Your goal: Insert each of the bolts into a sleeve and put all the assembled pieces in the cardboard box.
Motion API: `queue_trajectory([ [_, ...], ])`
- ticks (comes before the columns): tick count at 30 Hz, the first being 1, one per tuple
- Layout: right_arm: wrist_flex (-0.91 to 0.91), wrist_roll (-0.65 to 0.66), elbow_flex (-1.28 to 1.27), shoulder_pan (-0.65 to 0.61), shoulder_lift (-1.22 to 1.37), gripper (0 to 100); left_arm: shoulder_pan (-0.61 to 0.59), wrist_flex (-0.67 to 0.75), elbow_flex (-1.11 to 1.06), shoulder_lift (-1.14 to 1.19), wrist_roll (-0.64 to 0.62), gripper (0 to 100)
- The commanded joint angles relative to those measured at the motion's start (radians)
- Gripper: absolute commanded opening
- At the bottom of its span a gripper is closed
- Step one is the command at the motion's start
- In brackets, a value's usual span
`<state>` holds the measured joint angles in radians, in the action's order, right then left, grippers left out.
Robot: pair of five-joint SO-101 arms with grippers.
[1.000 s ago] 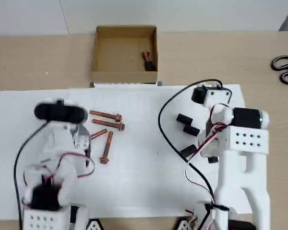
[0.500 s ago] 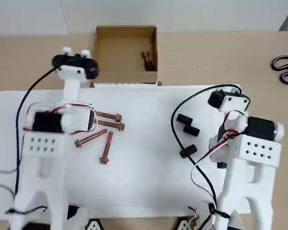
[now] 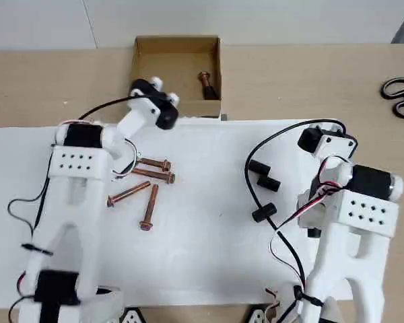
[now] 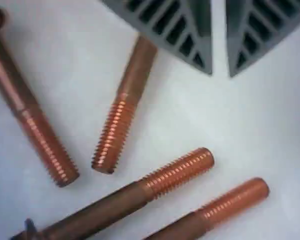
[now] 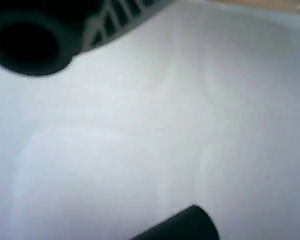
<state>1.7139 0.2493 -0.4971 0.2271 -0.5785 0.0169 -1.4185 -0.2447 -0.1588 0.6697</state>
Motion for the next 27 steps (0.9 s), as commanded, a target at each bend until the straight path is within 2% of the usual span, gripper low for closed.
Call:
queue_trajectory([
  [1, 0.002, -0.006, 0.005, 0.005, -0.018, 0.6, 0.005, 0.000, 0.108, 0.057, 0.150, 1],
  [6, 0.002, 0.000, 0.005, 0.005, -0.018, 0.6, 0.006, 0.000, 0.272, 0.193, 0.308, 1],
  [12, -0.005, 0.055, -0.020, 0.005, -0.018, 0.6, 0.014, -0.008, 0.381, 0.342, 0.410, 1],
  [20, -0.007, 0.055, -0.025, 0.005, -0.021, 0.6, 0.081, -0.169, 0.381, 0.358, 0.477, 1],
  [27, -0.008, 0.054, -0.025, 0.005, -0.018, 0.6, 0.114, -0.186, 0.383, 0.434, 0.477, 1],
])
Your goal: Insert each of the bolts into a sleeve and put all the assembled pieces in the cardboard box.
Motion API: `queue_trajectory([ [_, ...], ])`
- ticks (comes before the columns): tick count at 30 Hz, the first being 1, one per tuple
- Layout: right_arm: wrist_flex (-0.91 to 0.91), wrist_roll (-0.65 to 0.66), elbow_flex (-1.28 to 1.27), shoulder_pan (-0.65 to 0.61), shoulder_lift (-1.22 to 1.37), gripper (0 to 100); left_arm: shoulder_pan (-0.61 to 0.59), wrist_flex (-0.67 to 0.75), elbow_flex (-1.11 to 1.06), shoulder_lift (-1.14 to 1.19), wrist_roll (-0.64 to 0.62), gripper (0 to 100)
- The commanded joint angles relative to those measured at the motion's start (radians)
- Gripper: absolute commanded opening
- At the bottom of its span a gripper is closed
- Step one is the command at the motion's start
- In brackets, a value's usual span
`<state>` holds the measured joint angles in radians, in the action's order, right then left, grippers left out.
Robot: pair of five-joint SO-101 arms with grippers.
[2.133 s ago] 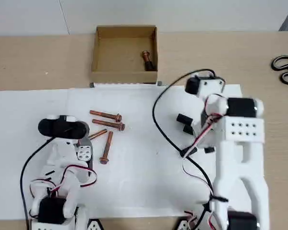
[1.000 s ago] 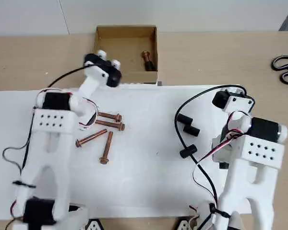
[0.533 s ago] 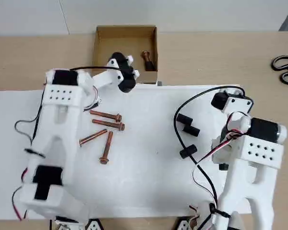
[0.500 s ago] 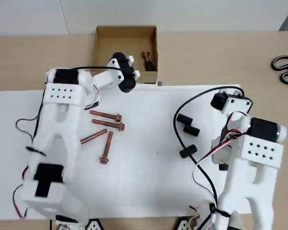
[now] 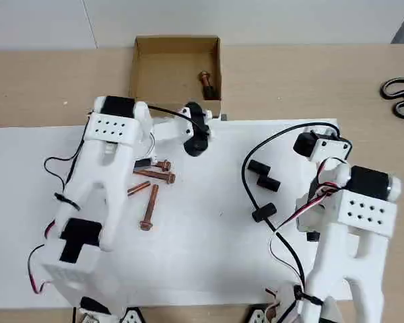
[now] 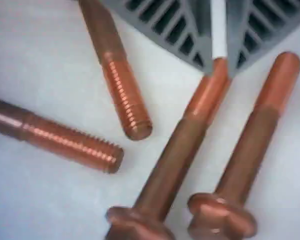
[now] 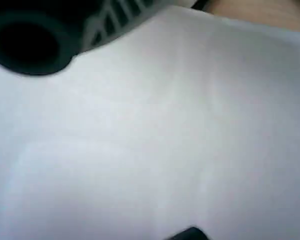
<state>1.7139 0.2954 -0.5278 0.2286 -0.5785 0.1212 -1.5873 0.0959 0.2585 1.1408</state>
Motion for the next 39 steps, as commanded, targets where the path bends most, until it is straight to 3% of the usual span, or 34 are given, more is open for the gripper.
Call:
queue_trajectory([
  [1, -0.018, 0.008, 0.005, 0.004, -0.018, 0.6, 0.011, -0.018, 0.042, 0.032, 0.006, 1],
  [15, -0.021, 0.008, 0.002, 0.004, -0.016, 0.5, 0.011, 0.006, 0.048, 0.104, 0.091, 1],
  [39, -0.018, 0.008, 0.002, 0.001, -0.025, 0.5, 0.028, 0.003, 0.255, 0.348, 0.091, 1],
])
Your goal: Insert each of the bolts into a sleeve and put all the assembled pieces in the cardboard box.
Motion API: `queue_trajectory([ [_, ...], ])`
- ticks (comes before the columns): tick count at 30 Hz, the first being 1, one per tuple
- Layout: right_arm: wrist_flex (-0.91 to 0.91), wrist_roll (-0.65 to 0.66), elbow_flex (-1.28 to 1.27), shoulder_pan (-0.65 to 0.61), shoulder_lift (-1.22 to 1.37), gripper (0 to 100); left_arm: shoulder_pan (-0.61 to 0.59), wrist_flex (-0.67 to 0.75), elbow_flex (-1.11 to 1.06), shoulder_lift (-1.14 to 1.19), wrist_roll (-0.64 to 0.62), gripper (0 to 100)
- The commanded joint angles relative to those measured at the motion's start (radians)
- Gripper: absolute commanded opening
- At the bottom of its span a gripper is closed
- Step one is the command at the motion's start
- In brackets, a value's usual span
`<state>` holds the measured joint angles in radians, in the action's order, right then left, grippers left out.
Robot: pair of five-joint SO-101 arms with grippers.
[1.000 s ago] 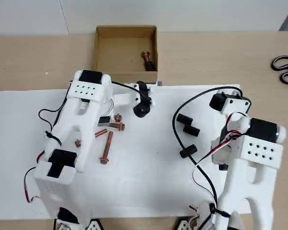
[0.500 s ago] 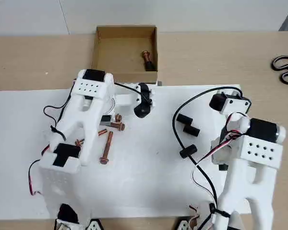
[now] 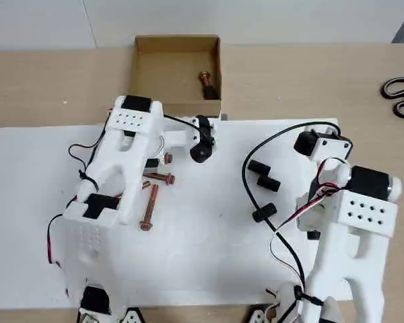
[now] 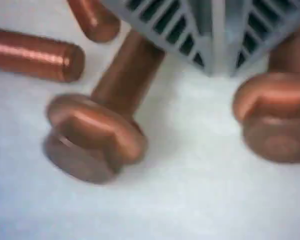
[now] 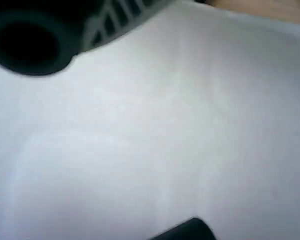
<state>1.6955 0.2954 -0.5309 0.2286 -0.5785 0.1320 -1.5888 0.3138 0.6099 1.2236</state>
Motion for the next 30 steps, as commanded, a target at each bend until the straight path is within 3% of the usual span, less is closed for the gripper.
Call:
queue_trajectory([
  [1, 0.001, 0.008, 0.005, 0.001, -0.025, 0.5, 0.018, 0.006, 0.038, 0.003, 0.008, 1],
  [13, 0.001, 0.008, 0.005, 0.001, -0.022, 0.5, 0.052, 0.126, 0.039, 0.028, 0.008, 1],
  [20, 0.001, 0.008, 0.005, 0.001, -0.019, 0.5, 0.046, 0.127, 0.033, 0.028, 0.008, 1],
  [30, 0.001, 0.008, 0.005, 0.001, -0.021, 0.5, 0.046, -0.052, 0.097, 0.017, 0.009, 1],
])
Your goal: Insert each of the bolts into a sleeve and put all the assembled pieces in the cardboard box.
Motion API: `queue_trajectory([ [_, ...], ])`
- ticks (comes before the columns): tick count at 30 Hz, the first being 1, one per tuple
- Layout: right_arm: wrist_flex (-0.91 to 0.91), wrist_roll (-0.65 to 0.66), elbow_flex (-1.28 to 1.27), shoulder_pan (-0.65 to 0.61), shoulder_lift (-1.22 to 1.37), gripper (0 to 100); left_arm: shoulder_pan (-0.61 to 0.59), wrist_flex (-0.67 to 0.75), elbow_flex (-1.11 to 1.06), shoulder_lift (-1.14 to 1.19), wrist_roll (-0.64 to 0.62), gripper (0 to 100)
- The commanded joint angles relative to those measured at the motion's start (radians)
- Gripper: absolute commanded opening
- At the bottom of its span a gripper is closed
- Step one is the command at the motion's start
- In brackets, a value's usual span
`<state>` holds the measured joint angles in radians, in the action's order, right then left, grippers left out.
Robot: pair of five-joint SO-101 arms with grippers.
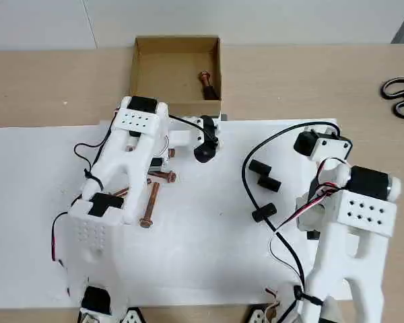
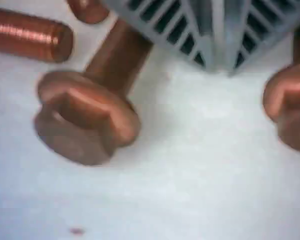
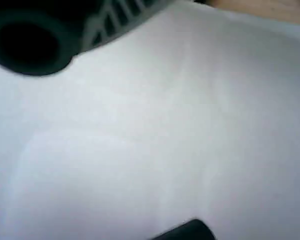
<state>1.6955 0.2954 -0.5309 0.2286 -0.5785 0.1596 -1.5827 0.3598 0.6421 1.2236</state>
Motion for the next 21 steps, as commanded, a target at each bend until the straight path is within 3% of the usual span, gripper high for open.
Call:
queue_trajectory([
  [1, 0.001, 0.008, 0.005, 0.001, -0.022, 0.5, 0.018, -0.083, 0.073, -0.015, 0.009, 1],
  [5, 0.001, 0.008, 0.005, 0.001, -0.022, 0.5, 0.017, -0.170, 0.179, -0.015, 0.005, 1],
  [10, 0.001, 0.008, 0.005, 0.001, -0.024, 0.5, 0.015, -0.167, 0.249, -0.052, -0.069, 1],
  [21, 0.001, 0.008, 0.005, 0.001, -0.025, 0.5, 0.000, -0.098, 0.252, -0.098, -0.071, 10],
])
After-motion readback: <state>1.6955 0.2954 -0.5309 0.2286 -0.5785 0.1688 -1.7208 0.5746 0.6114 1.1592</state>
